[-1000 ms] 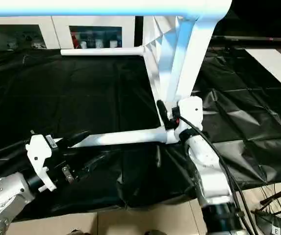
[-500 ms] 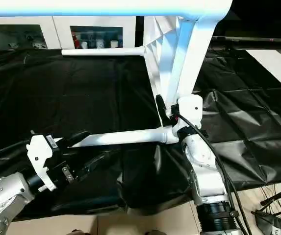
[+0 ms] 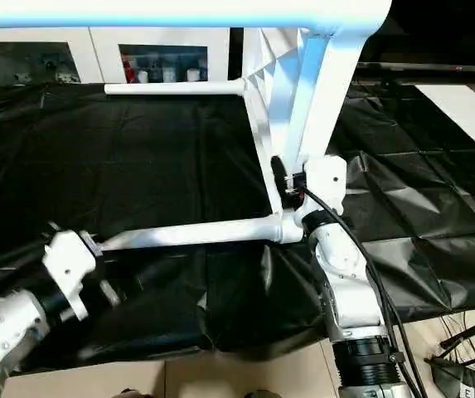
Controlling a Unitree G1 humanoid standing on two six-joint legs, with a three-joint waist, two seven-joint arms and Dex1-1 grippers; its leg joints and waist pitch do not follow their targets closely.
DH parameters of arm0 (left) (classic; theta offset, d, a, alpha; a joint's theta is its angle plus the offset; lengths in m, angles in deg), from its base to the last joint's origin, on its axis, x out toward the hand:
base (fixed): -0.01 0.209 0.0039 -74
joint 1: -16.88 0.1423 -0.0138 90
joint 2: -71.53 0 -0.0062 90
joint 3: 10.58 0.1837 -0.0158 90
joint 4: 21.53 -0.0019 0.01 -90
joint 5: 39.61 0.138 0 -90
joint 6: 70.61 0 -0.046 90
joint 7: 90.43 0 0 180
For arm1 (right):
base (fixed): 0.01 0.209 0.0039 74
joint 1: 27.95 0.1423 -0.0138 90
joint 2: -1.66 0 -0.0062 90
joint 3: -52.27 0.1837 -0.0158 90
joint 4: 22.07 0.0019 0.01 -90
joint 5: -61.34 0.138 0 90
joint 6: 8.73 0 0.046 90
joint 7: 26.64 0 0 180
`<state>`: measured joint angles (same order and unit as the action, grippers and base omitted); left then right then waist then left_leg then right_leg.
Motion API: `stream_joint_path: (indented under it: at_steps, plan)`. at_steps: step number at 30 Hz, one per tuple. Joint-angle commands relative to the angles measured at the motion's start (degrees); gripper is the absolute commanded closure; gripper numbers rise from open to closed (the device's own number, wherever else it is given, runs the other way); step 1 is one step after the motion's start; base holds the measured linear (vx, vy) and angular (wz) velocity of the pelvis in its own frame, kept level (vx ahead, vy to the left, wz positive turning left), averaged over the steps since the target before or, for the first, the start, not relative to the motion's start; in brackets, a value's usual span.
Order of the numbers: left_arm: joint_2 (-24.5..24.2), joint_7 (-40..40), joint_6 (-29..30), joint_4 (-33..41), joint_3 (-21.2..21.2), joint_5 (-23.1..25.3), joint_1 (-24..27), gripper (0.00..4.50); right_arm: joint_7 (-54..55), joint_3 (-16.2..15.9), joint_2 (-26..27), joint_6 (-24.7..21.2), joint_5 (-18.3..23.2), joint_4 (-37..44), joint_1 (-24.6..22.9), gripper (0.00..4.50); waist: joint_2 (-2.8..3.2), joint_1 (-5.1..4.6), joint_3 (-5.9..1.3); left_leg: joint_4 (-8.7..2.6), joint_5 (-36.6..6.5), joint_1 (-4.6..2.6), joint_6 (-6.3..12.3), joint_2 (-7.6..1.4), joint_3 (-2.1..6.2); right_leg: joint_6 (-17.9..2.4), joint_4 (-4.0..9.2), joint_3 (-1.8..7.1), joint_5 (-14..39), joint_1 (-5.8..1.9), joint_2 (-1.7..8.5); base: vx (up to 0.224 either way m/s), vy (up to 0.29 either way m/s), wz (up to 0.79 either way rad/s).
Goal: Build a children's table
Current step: Flip table
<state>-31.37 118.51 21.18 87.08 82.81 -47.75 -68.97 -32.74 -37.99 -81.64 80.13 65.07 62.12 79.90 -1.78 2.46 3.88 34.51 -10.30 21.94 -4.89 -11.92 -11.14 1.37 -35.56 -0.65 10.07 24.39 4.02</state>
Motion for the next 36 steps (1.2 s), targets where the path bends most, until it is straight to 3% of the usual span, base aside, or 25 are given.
stream_joint_path:
  at_steps: [1, 2, 6, 8, 9, 15, 23, 29, 30, 32, 33, 35, 36]
  plan:
    - [-1.62, -4.89, -6.75, -0.46, -4.33, 6.64, -2.44, 0.00, -0.31, 0.13, -0.30, -0.50, -0.66, -0.94, 0.40, 2.21, 0.30, 0.24, -3.48, -4.11, -13.12, -0.93, 0.20, -0.34, 0.45, -6.70, 3.79, 1.22, 8.21, -2.61, 1.38, 0.000, 0.000, 0.00]
    - [-1.62, -4.89, -6.75, -0.46, -4.33, 6.64, -2.44, 0.00, -0.31, 0.13, -0.30, -0.50, -0.66, -0.94, 0.40, 2.21, 0.31, 0.28, -3.52, -4.05, -12.98, -0.99, 0.28, -0.31, 0.43, -6.53, 3.78, 1.24, 8.40, -2.59, 1.44, 0.000, 0.000, 0.00]
    - [-5.61, -10.07, -19.13, -0.72, -8.66, 16.88, -5.03, 0.00, -0.51, 0.13, -0.53, -0.18, -1.14, -0.89, 0.47, 2.56, 0.51, 0.26, -3.57, -4.02, -12.15, -0.87, 0.50, -0.35, 0.61, -6.46, 3.63, 1.14, 7.91, -2.56, 1.48, 0.000, 0.000, 0.00]
    - [-6.46, -11.52, -21.49, -0.54, -9.68, 19.21, -5.26, 0.00, -0.57, 0.09, -0.66, 0.02, -1.26, -0.87, 0.49, 2.56, 0.55, 0.21, -3.64, -4.00, -11.99, -0.90, 0.60, -0.38, 0.64, -6.80, 3.46, 1.10, 6.93, -2.55, 1.48, 0.000, 0.000, 0.00]
    - [-7.84, -15.53, -24.68, 0.28, -11.97, 24.33, -5.81, 0.00, -0.78, 0.28, -0.91, 0.31, -1.12, -0.64, 0.43, 2.65, 0.64, 0.17, -3.58, -4.03, -12.12, -0.90, 0.60, -0.42, 0.64, -7.14, 3.39, 1.06, 6.57, -2.51, 1.44, 0.000, 0.000, 0.00]
    - [-10.10, -26.72, -27.87, 1.89, -19.19, 36.72, -9.72, 0.00, -1.51, 0.60, -1.53, 1.27, -1.16, -0.33, 0.27, 2.72, 0.70, 0.21, -3.49, -3.99, -13.16, -0.99, 0.33, -0.46, 0.71, -7.85, 3.40, 1.02, 7.34, -2.42, 1.50, 0.000, 0.000, 0.00]
    - [-12.98, -31.30, -28.54, 0.71, -23.16, 41.46, -17.64, 0.00, -1.08, 0.93, -1.66, 1.55, -1.36, -0.75, 0.74, 2.73, 0.92, 0.57, -3.64, -3.80, -13.13, -1.07, 0.23, -0.29, 0.80, -9.08, 3.16, 1.00, 7.03, -2.22, 1.62, 0.000, 0.000, 0.00]
    - [-15.87, -30.37, -25.80, -4.53, -21.84, 44.15, -21.30, 0.00, -1.13, 0.69, -1.50, 1.94, -1.55, -0.69, 0.81, 2.73, 0.96, 0.82, -3.58, -3.79, -14.63, -1.02, -0.59, -0.16, 0.85, -8.84, 3.21, 1.02, 9.11, -2.05, 1.66, 0.000, 0.000, 0.00]
    - [-16.20, -29.92, -25.51, -6.10, -21.48, 44.70, -21.55, 0.00, -1.11, 0.70, -1.43, 2.08, -1.62, -0.66, 0.81, 2.73, 1.44, 0.95, -3.57, -3.82, -15.36, -1.15, -0.93, -0.12, 0.87, -8.89, 3.32, 1.00, 9.23, -1.81, 1.56, 0.000, 0.000, 0.00]
    - [-16.42, -29.86, -25.66, -7.74, -21.37, 44.58, -21.74, 0.00, -1.04, 0.74, -1.48, 2.29, -1.78, -0.50, 0.81, 2.73, 1.48, 1.14, -3.57, -3.86, -16.09, -1.19, -1.19, -0.10, 0.92, -8.85, 3.29, 0.98, 9.93, -1.81, 1.58, 0.000, 0.000, 0.00]
    - [-16.90, -29.75, -25.59, -9.58, -21.01, 44.23, -21.95, 0.27, -0.97, 0.80, -1.60, 2.57, -1.93, -0.30, 0.80, 2.73, 1.41, 1.18, -3.50, -3.93, -16.94, -1.17, -1.39, -0.06, 0.93, -8.72, 3.39, 1.01, 10.98, -1.74, 1.60, 0.000, 0.000, 0.00]
    - [-17.58, -29.23, -26.10, -10.95, -20.41, 43.49, -22.05, 0.34, -0.96, 0.98, -1.80, 2.69, -1.94, -0.03, 0.77, 2.73, 1.39, 1.32, -3.50, -3.90, -18.08, -1.32, -1.40, 0.01, 0.88, -8.34, 3.57, 1.07, 12.80, -1.50, 1.62, 0.000, 0.000, 0.00]
    - [-17.85, -28.95, -26.32, -11.57, -20.12, 43.17, -22.09, 0.34, -0.96, 1.04, -1.87, 2.71, -1.93, 0.06, 0.76, 2.73, 1.73, 1.33, -3.71, -3.90, -17.56, -1.20, -1.54, 0.07, 0.99, -8.31, 3.43, 1.06, 12.29, -1.67, 1.64, 0.000, 0.000, 0.00]
